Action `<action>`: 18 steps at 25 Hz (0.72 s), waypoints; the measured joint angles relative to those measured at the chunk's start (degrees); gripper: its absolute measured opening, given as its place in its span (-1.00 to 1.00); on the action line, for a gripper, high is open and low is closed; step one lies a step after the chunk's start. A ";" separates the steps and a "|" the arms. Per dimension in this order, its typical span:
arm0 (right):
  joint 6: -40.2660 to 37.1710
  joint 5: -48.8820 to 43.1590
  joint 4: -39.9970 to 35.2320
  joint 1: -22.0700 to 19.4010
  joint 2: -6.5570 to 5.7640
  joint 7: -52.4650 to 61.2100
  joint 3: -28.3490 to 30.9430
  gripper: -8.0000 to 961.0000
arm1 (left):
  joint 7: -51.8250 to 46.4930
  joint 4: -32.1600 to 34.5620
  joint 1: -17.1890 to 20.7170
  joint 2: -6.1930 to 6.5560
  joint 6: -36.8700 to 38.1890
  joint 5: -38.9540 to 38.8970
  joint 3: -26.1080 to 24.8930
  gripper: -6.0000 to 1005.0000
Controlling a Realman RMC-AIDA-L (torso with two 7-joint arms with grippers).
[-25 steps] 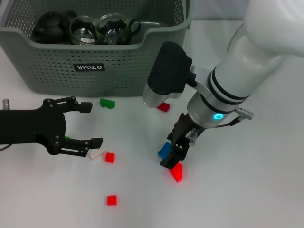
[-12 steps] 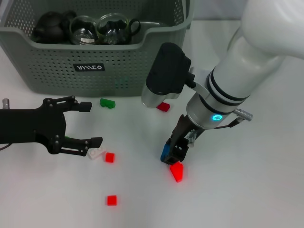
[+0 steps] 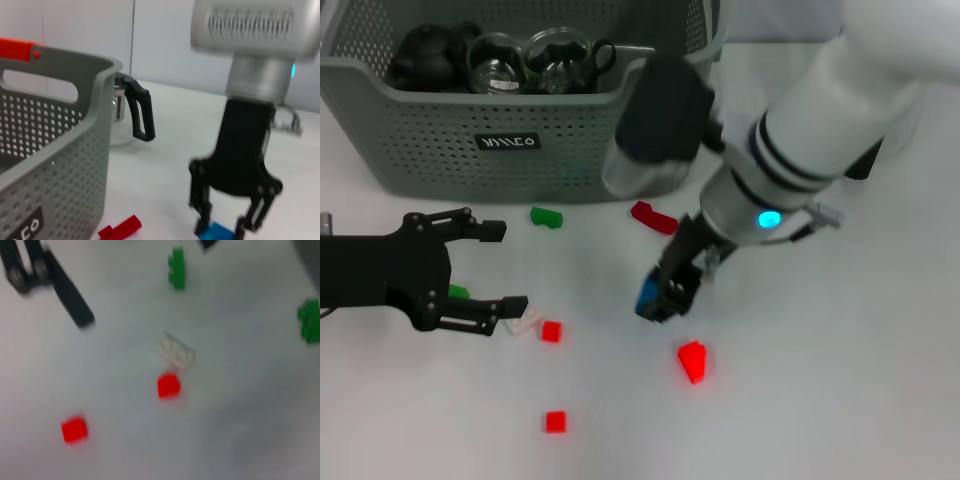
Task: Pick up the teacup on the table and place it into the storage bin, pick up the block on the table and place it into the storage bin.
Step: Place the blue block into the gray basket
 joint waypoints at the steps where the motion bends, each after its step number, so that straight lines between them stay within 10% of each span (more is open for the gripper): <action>1: 0.00 0.00 0.00 0.00 0.00 0.00 0.00 -0.12 | 0.00 0.00 0.00 0.00 0.00 0.00 0.00 0.89; 10: -12.11 -7.12 -19.51 4.55 0.12 2.15 17.01 -0.12 | 0.10 0.00 1.32 0.14 -0.59 0.59 -0.50 0.89; 18: -3.59 -8.98 -12.78 16.01 0.07 -5.36 32.44 -0.12 | 0.11 -0.07 1.20 0.15 -0.71 0.63 -0.50 0.89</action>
